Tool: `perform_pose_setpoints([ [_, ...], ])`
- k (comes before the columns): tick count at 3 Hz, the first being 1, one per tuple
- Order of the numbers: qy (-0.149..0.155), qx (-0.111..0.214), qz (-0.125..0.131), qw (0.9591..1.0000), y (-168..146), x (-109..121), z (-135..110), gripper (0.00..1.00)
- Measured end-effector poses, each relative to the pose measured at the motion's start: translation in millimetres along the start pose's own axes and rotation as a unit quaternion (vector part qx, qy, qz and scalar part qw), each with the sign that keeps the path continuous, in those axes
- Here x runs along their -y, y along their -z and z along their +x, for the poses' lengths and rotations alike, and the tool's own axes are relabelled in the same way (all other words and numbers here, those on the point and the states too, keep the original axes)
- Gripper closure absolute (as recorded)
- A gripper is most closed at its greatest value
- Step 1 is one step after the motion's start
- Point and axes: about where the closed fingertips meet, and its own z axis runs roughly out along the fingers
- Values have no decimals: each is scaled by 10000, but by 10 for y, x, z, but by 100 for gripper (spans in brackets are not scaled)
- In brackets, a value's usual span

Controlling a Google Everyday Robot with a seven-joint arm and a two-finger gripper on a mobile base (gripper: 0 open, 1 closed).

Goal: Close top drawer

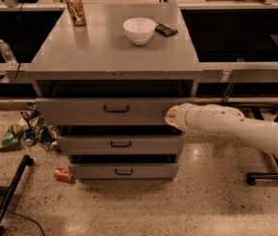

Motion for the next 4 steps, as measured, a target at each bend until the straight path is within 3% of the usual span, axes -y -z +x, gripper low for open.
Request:
perform_pose_setpoints([
  [2, 49, -51, 48, 10000, -95, 132, 43, 100],
  [4, -530, 161, -111, 9984, 365, -21, -144, 100],
])
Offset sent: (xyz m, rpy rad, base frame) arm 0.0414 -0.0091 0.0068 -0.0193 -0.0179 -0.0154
